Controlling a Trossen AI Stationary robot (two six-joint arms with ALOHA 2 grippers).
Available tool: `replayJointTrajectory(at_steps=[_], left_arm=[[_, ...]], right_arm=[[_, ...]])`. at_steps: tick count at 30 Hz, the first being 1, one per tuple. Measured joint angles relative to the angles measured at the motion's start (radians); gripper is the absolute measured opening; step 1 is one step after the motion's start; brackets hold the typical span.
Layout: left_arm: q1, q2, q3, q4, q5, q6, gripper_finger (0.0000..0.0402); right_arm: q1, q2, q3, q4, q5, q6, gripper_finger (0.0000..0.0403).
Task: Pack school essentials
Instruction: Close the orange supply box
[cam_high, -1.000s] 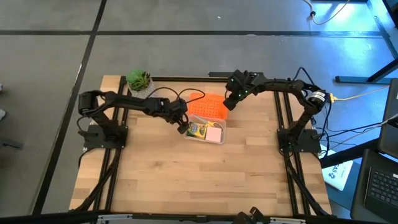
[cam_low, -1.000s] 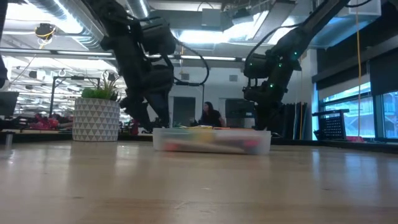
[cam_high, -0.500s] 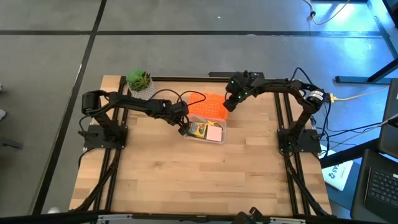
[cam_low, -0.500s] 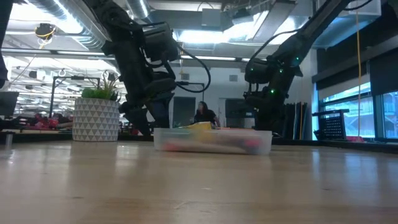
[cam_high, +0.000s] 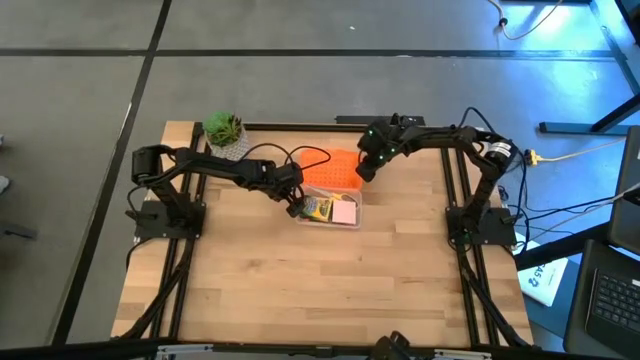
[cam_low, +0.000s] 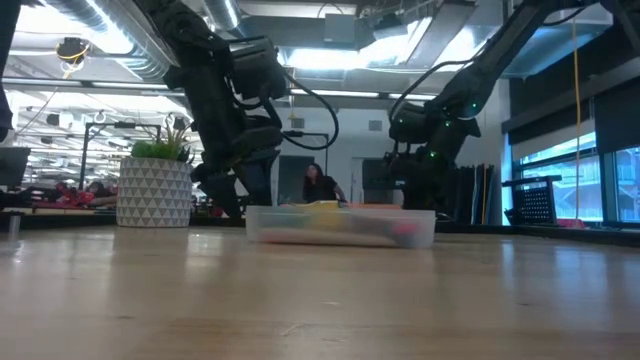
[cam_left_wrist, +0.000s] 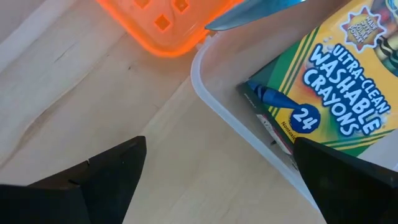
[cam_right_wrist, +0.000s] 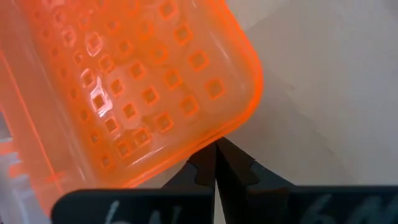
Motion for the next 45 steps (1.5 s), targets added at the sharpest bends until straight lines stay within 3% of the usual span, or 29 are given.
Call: replayJointTrajectory(at_steps=[15, 23, 45], left_arm=[[0.012, 0.000, -0.001, -0.001, 0.010, 0.007, 0.0400], [0.011, 0.000, -0.001, 0.000, 0.010, 0.008, 0.0400], [0.020, -0.016, -0.002, -0.025, 0.067, 0.007, 0.0400]], right_arm=[[-0.007, 0.000, 0.000, 0.041, -0.056, -0.203, 0.0007], [-0.007, 0.000, 0.000, 0.076, -0.145, -0.264, 0.0007], [-0.007, 0.000, 0.000, 0.082, -0.148, -0.271, 0.0007]])
